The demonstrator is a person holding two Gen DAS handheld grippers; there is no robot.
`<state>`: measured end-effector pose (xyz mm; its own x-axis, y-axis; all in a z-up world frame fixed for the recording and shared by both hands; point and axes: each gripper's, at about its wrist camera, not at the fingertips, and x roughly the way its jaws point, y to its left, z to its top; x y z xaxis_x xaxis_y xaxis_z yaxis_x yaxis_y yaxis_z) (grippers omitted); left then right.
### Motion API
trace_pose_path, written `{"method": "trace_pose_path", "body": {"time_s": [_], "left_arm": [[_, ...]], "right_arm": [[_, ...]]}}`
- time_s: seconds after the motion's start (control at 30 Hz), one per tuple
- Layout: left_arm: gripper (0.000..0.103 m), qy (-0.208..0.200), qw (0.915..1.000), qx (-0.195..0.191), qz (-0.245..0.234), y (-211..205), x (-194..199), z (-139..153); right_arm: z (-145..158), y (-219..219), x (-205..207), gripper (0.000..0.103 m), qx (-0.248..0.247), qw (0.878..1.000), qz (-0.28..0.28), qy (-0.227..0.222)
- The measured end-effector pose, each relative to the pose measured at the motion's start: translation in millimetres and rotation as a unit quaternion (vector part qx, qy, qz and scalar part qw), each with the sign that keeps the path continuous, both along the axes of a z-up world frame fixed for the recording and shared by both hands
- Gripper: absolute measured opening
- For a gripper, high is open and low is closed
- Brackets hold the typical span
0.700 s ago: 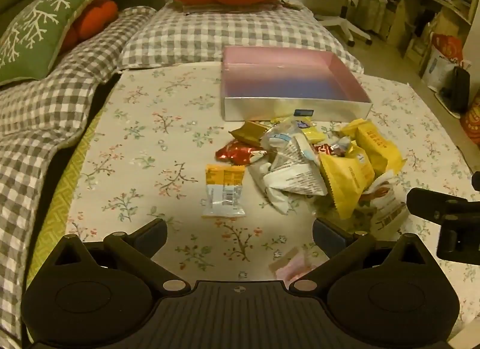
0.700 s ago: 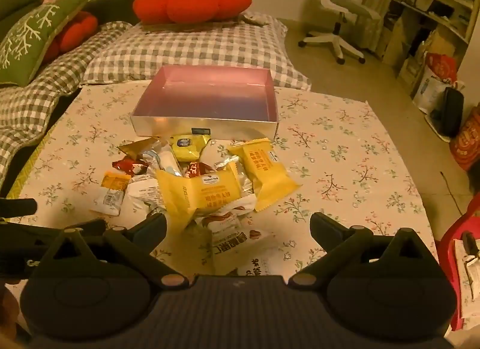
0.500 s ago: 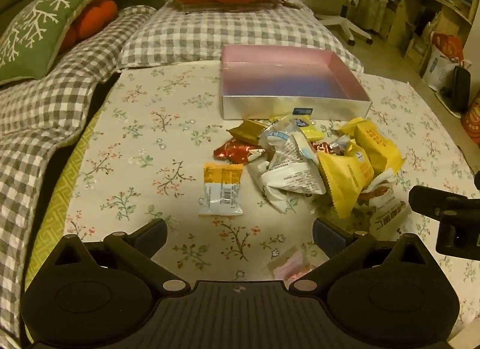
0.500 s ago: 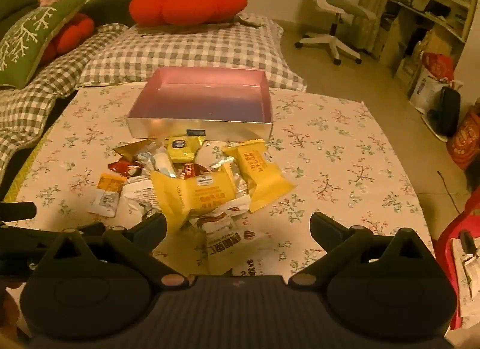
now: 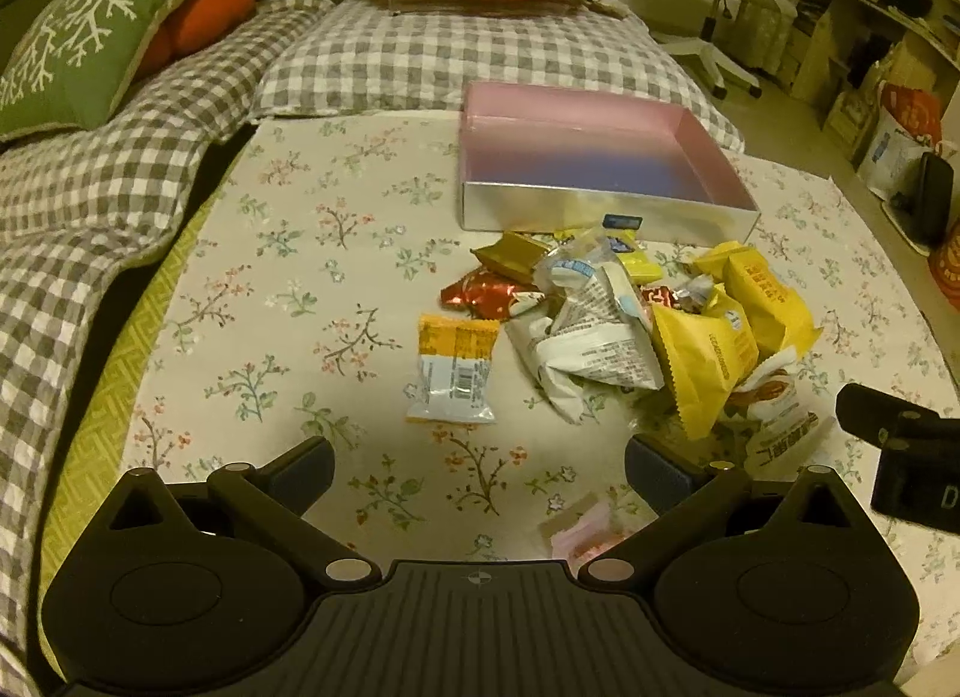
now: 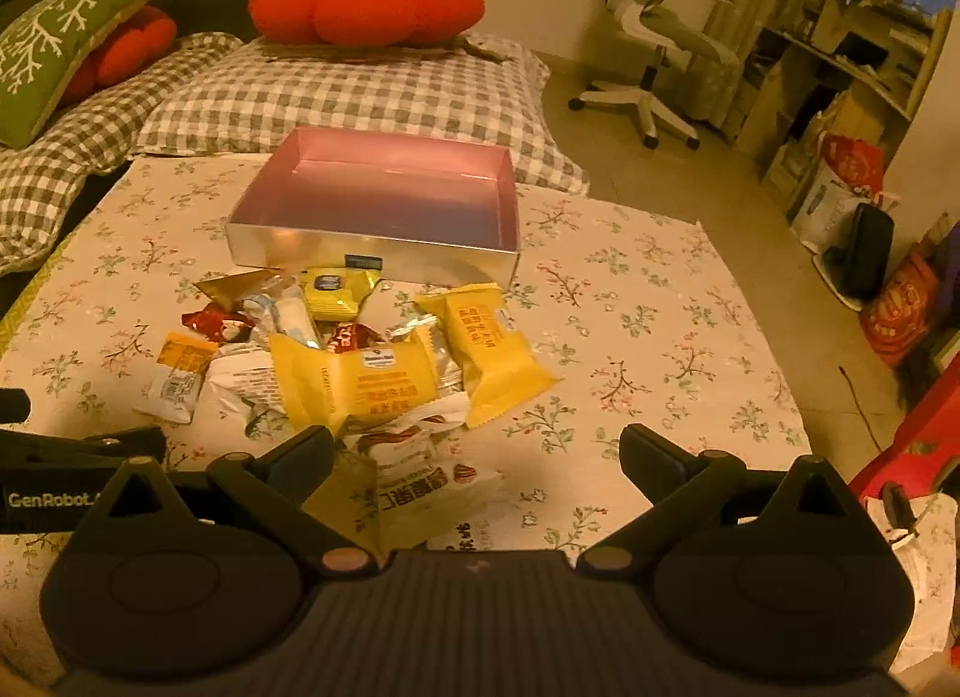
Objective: Organize snacks
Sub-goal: 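Grasp the small pink packet with left tool while right grasps white peanut packet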
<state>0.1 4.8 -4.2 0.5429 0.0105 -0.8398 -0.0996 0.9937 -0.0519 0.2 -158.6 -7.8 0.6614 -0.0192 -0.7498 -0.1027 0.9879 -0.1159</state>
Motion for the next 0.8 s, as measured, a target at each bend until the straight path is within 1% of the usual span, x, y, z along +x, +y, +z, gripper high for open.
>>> {"method": "trace_pose_path", "body": {"time_s": [0.13, 0.2, 0.27, 0.37, 0.47, 0.6, 0.63, 0.67, 0.7, 0.73, 0.77, 0.8], "left_arm": [[0.103, 0.006, 1.0000, -0.006, 0.003, -3, -2, -6], [0.102, 0.024, 0.9996, -0.015, -0.001, -7, -4, -13], [0.102, 0.043, 0.9987, -0.028, -0.004, -12, -6, -21], [0.102, 0.064, 0.9977, -0.023, -0.002, -23, -11, -35], [0.101, 0.085, 0.9957, -0.035, -0.008, -37, -17, -49], [0.101, 0.087, 0.9959, -0.011, -0.025, -62, -22, -63], [0.099, 0.095, 0.9952, -0.003, -0.023, -67, -23, -71], [0.097, 0.102, 0.9945, 0.016, -0.022, -70, -23, -77], [0.095, 0.090, 0.9946, 0.043, -0.028, -75, -25, -78], [0.095, 0.084, 0.9946, 0.052, -0.033, -77, -27, -78], [0.090, 0.081, 0.9948, 0.053, -0.033, -77, -27, -77], [0.075, 0.072, 0.9954, 0.054, -0.031, -74, -27, -73]], "right_arm": [[0, -11, 4, 0.100, 0.022, 1.000, -0.020, 0.009], [-2, -17, 7, 0.099, 0.035, 0.999, -0.029, 0.019], [-5, -22, 10, 0.095, 0.036, 0.998, -0.044, 0.025], [-10, -30, 13, 0.091, 0.043, 0.996, -0.061, 0.038], [-14, -34, 14, 0.087, 0.057, 0.995, -0.061, 0.051], [-19, -34, 16, 0.083, 0.058, 0.995, -0.060, 0.064], [-22, -34, 18, 0.081, 0.060, 0.994, -0.059, 0.069], [-23, -35, 19, 0.079, 0.062, 0.994, -0.058, 0.075], [-26, -35, 21, 0.078, 0.065, 0.993, -0.057, 0.080], [-28, -35, 22, 0.076, 0.068, 0.992, -0.057, 0.086], [-31, -35, 24, 0.074, 0.072, 0.992, -0.056, 0.093], [-33, -35, 25, 0.073, 0.076, 0.991, -0.056, 0.099]]}}
